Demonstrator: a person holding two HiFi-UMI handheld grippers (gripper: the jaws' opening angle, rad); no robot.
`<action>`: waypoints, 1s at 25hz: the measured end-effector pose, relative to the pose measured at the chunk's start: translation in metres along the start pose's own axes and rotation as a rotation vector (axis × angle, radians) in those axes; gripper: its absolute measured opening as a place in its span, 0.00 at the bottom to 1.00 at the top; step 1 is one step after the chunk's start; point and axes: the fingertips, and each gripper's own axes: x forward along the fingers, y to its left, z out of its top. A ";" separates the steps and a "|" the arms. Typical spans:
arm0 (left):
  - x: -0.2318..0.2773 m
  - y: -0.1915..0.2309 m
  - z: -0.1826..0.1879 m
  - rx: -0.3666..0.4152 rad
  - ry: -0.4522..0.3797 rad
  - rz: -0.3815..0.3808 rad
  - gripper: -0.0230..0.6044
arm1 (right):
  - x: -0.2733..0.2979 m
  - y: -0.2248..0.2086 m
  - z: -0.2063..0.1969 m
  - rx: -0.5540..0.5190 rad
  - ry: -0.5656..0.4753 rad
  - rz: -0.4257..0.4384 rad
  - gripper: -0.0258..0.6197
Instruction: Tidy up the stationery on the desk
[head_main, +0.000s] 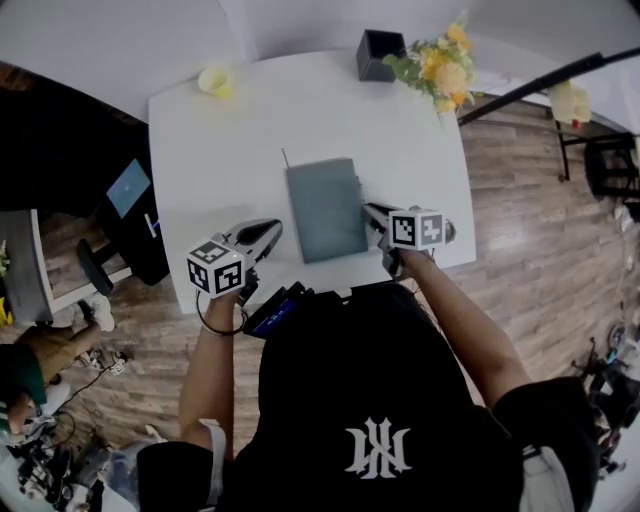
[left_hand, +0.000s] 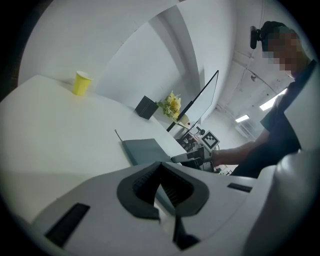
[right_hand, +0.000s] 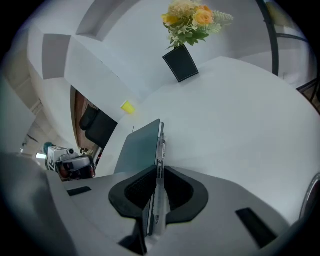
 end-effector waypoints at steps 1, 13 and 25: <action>0.001 -0.001 0.001 -0.001 -0.001 -0.002 0.04 | 0.000 0.000 0.000 0.015 -0.003 0.014 0.14; 0.007 -0.002 0.012 -0.008 -0.035 0.020 0.04 | -0.004 0.003 0.005 0.084 -0.021 0.129 0.15; 0.004 -0.034 0.056 0.099 -0.171 0.073 0.04 | -0.045 0.056 0.059 -0.466 -0.124 0.229 0.14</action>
